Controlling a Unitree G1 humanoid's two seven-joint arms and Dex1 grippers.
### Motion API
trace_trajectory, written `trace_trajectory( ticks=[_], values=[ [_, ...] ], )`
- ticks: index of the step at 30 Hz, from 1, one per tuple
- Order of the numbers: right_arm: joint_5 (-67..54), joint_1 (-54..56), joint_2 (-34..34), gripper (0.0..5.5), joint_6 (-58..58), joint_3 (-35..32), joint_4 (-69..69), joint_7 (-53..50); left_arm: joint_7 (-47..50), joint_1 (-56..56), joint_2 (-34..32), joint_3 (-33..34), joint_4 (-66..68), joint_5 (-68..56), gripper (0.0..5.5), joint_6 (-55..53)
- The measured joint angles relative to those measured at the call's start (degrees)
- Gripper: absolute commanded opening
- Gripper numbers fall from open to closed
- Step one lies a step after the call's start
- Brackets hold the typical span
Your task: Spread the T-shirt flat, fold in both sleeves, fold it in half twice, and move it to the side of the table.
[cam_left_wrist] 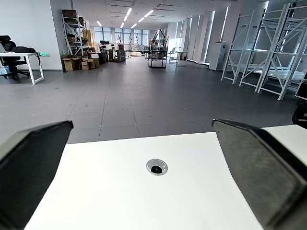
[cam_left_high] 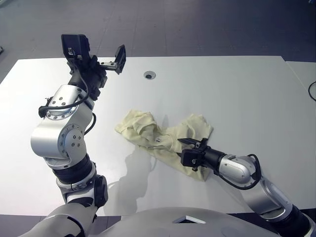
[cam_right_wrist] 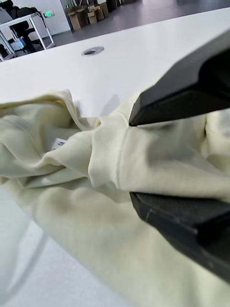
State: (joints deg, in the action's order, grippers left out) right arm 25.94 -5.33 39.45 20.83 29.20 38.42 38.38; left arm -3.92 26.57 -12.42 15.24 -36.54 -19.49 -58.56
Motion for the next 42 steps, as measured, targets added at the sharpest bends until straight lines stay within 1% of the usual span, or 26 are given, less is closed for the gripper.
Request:
trace_trajectory(
  ticks=[3,5,10,15,18,20,22,27,31,33,36,39,42],
  values=[
    [0.03,0.00,-0.39,1.15,-0.39,-0.34,0.00,0.21,0.15,-0.02,0.00,0.00,-0.04,0.00,5.40,0.00],
    [0.12,0.00,-0.47,0.75,-0.44,-0.43,0.00,0.33,0.18,-0.02,0.00,0.00,-0.03,0.00,5.40,0.00],
    [0.41,0.00,-0.67,0.02,-0.45,-0.57,0.00,0.66,0.12,-0.31,-0.10,-0.08,-0.03,0.01,5.40,0.02],
    [-0.34,0.05,-0.91,0.02,0.04,-3.42,0.94,1.45,-1.37,-2.14,-2.58,-1.34,0.27,0.38,5.40,1.76],
    [-3.45,2.31,-2.17,0.02,0.86,-7.67,0.77,1.52,-4.04,-4.47,-6.16,-3.09,1.79,1.52,5.40,4.37],
    [-5.66,5.52,-3.40,0.02,0.94,-10.40,-0.92,1.42,-7.58,-7.22,-10.00,-5.37,2.74,2.72,5.40,7.21],
    [-6.88,7.96,-3.68,0.02,0.32,-11.74,-3.52,1.40,-13.94,-10.23,-15.73,-9.35,4.23,4.28,5.40,11.98],
    [-7.07,8.74,-3.49,0.02,-2.49,-11.81,-6.64,1.32,-29.26,-14.52,-27.04,-18.15,8.46,8.90,5.40,26.20],
    [-6.92,8.73,-3.61,0.02,-3.38,-11.78,-7.31,0.97,-39.10,-15.83,-33.67,-22.77,11.17,12.20,5.40,35.01],
    [-6.88,8.74,-3.68,0.02,-3.62,-11.74,-7.59,0.68,-42.79,-16.77,-35.67,-24.91,11.59,13.48,5.40,38.40],
    [-6.87,8.73,-3.68,0.02,-3.86,-11.74,-7.82,0.38,-45.18,-17.10,-36.74,-26.40,13.56,16.04,5.40,41.97],
    [-6.88,8.72,-3.65,0.02,-4.10,-11.77,-7.94,0.30,-46.40,-17.04,-38.27,-27.69,16.16,19.70,5.40,45.41],
    [-6.88,8.71,-3.64,0.02,-4.39,-11.82,-7.98,0.28,-46.43,-16.64,-38.11,-29.08,18.70,22.65,5.40,48.20]
  ],
)
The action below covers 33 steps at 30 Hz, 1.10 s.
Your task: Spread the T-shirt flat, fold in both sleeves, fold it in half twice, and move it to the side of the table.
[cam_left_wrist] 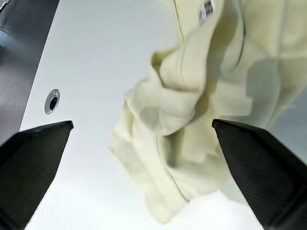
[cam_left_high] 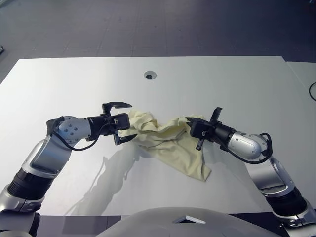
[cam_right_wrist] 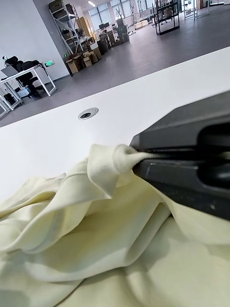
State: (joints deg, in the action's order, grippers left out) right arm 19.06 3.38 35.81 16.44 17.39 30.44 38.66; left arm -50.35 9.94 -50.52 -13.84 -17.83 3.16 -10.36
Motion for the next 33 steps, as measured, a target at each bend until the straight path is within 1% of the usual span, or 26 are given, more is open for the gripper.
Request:
trace_trajectory(
  ticks=[2,5,10,16,17,21,28,32,33],
  values=[
    [0.00,0.00,0.00,0.02,-0.17,0.00,-0.01,0.00,0.01,0.53,0.70,-0.95,1.17,1.24,5.40,1.36],
    [-0.01,0.03,0.00,0.00,-0.37,-0.05,-0.03,0.00,0.21,1.82,3.24,-2.54,3.52,2.44,4.97,2.42],
    [0.00,0.08,0.00,0.00,-0.46,-0.08,-0.04,0.00,0.81,4.00,6.96,-3.33,5.39,3.43,4.10,2.43],
    [0.02,0.12,-0.03,0.00,-0.46,0.05,-0.05,0.00,-0.67,4.00,7.08,-3.35,5.65,3.55,3.02,2.47],
    [0.02,0.13,-0.05,0.00,-0.46,0.10,-0.05,0.00,-1.12,4.00,7.07,-3.35,5.66,3.55,2.90,2.50],
    [0.03,0.28,-0.10,0.00,-0.46,0.14,-0.20,0.00,-2.28,4.00,7.07,-3.41,5.67,3.59,2.11,2.53],
    [0.03,0.35,-0.10,0.00,-0.50,0.14,-0.25,0.00,-3.61,3.99,6.84,-3.45,5.64,4.14,1.11,2.46],
    [0.01,0.90,-0.10,0.00,-0.69,0.21,-0.83,0.12,-3.88,4.00,6.81,-3.44,5.67,4.69,0.37,2.44],
    [-0.07,1.44,-0.10,0.00,-0.85,0.22,-1.59,0.43,-3.87,4.14,6.81,-3.44,5.83,5.18,0.25,2.39]
  ],
)
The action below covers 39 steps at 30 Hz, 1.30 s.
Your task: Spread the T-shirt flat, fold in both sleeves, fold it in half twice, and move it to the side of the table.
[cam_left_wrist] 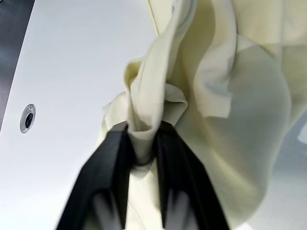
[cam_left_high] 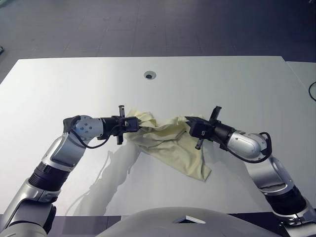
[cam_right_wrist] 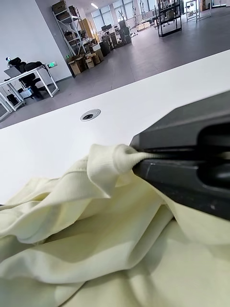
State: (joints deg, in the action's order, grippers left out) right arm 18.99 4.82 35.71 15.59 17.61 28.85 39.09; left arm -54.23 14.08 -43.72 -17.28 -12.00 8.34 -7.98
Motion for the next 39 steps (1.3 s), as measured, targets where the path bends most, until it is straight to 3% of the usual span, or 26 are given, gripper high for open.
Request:
trace_trajectory(
  ticks=[1,4,14,17,22,25,29,39],
  values=[
    [-0.20,0.69,0.00,0.00,-0.18,-0.01,-0.76,0.35,0.01,0.53,-0.04,0.00,0.46,0.61,0.01,-0.01],
    [-2.59,5.96,-0.90,0.00,-2.07,-0.13,-7.95,1.50,0.55,6.91,0.67,0.00,6.33,2.28,0.00,0.69],
    [-7.01,37.37,-10.61,0.00,-14.98,0.06,-57.40,0.34,3.00,29.68,9.81,-2.97,42.13,5.15,0.00,7.12],
    [-6.12,48.24,-13.88,0.00,-19.12,0.30,-74.47,-3.75,8.04,38.59,13.61,-4.37,56.79,7.90,0.00,8.88],
    [-0.12,67.18,-18.69,0.00,-24.44,0.90,-99.23,-17.88,24.54,56.84,19.97,-5.25,80.69,13.56,0.00,10.74],
    [2.68,75.77,-19.57,0.00,-26.20,0.98,-104.26,-25.41,32.83,64.96,20.72,-5.97,86.42,16.98,0.00,11.68],
    [5.83,79.21,-19.88,0.00,-26.57,1.04,-106.62,-30.72,39.85,68.15,20.80,-6.83,89.54,20.62,0.00,11.85],
    [9.05,82.20,-19.73,0.00,-26.59,0.37,-107.50,-33.12,50.46,72.61,20.11,-11.47,90.38,30.06,0.00,15.93]
  ],
)
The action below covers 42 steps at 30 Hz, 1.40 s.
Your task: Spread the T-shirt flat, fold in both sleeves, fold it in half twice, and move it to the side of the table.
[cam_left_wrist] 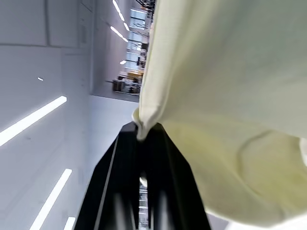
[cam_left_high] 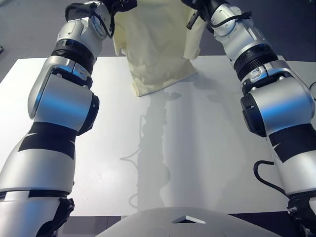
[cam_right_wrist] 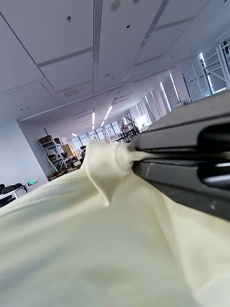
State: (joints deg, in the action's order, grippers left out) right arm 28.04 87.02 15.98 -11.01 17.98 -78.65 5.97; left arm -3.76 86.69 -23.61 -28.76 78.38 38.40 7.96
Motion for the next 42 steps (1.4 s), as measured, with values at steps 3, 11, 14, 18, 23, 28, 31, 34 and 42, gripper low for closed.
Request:
trace_trajectory(
  ticks=[3,11,14,18,23,28,31,34,42],
  values=[
    [0.13,0.00,0.59,0.00,-0.29,-0.34,0.00,0.09,3.16,0.82,-0.32,-2.22,0.10,3.22,0.00,1.04],
    [0.53,0.26,1.06,0.00,-0.23,-1.62,-0.01,0.68,10.34,2.36,-1.46,-7.74,0.57,10.97,0.00,1.50],
    [0.48,0.44,1.06,0.00,-0.38,-2.32,-0.01,2.18,13.79,3.30,-2.35,-11.30,0.81,15.33,0.00,1.89],
    [-0.38,0.44,1.20,0.00,-1.27,-3.45,0.00,6.20,14.52,3.78,-2.55,-12.92,0.86,16.68,0.00,3.53],
    [-1.58,0.08,3.33,0.00,-4.02,-4.48,0.20,13.82,5.55,3.69,-4.37,-12.06,0.29,15.12,0.00,10.46],
    [-4.87,-2.13,6.42,0.00,-5.83,-5.90,1.08,29.11,-9.12,2.45,-6.96,-9.06,-1.71,10.04,0.00,19.31],
    [-7.60,-4.28,8.89,0.00,-6.14,-6.58,2.23,43.96,-23.35,0.14,-9.42,-5.20,-5.02,3.29,0.00,25.57],
    [-10.45,-5.93,10.63,0.00,-5.25,-7.07,4.63,56.88,-38.00,-3.63,-11.75,-2.17,-10.74,-3.28,0.00,28.39],
    [-21.37,-14.81,15.15,0.00,6.07,-4.69,23.08,79.87,-70.95,-21.69,-21.08,1.27,-44.97,-23.70,0.00,15.82]
  ],
)
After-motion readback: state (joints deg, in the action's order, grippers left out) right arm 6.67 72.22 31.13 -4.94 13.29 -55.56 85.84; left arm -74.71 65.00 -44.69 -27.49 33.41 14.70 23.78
